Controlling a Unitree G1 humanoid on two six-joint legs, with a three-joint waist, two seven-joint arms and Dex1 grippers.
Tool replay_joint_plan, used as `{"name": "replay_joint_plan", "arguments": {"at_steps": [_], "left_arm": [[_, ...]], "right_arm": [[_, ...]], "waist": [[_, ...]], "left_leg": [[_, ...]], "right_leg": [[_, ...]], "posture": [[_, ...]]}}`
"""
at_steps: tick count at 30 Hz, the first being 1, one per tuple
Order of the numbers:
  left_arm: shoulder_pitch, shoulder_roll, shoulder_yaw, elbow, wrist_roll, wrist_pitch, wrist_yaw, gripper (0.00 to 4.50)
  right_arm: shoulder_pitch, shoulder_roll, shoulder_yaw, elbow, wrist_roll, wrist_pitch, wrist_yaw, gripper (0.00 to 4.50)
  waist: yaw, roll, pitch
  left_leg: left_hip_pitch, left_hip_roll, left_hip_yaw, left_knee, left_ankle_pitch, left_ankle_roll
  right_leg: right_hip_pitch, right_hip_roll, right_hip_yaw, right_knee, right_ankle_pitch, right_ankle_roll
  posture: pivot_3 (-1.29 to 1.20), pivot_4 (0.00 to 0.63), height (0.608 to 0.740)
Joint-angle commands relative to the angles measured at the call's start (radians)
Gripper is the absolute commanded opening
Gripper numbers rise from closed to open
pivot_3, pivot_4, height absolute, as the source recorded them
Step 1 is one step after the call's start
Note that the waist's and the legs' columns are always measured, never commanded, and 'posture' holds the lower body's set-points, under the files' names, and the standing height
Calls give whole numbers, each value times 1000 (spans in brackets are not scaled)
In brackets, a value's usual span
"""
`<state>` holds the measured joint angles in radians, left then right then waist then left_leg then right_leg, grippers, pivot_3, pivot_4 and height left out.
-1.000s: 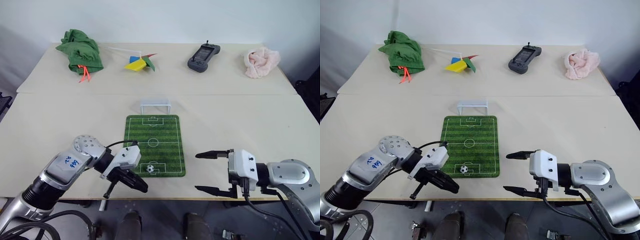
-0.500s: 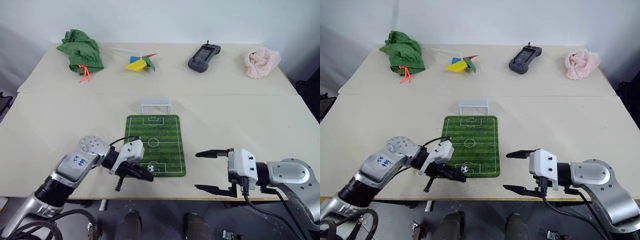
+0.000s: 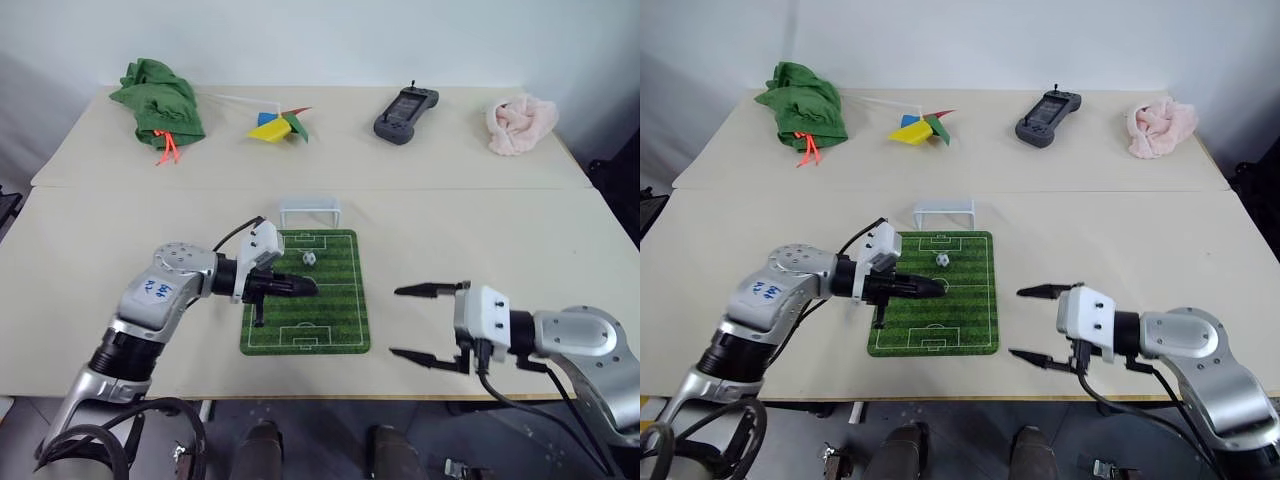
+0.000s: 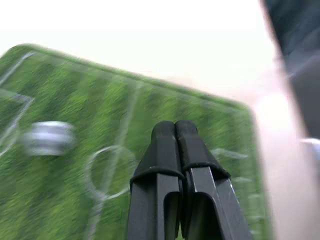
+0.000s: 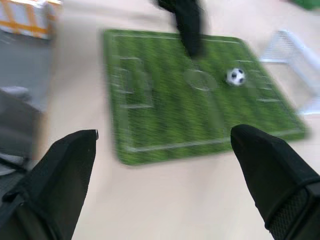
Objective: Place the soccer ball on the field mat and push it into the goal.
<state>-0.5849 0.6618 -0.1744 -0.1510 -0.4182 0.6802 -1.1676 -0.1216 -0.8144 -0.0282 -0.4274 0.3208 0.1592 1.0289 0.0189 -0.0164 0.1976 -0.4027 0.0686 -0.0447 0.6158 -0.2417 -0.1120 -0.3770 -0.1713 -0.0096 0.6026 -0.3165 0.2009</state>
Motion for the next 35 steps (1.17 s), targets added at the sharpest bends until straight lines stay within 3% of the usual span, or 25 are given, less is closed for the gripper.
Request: {"name": "replay_joint_plan", "arguments": {"at_steps": [1, 15, 35], "left_arm": [[35, 54, 19, -121, -84, 66, -57, 22], [89, 92, 49, -217, -152, 125, -10, 22], [93, 74, 49, -179, -98, 15, 77, 22]], "right_arm": [[-45, 23, 5, 42, -48, -58, -37, 4500], [-179, 90, 23, 216, -138, -138, -101, 4500], [-220, 110, 30, 267, -127, -140, -87, 4500]], "waist": [[1, 0, 0], [1, 0, 0], [2, 0, 0]], "left_leg": [[0, 0, 0, 0, 0, 0], [0, 0, 0, -1, 0, 0], [0, 0, 0, -1, 0, 0]], "right_leg": [[0, 0, 0, 0, 0, 0], [0, 0, 0, 0, 0, 0], [0, 0, 0, -1, 0, 0]], "posture": [[0, 150, 740], [0, 150, 740], [0, 150, 740]]}}
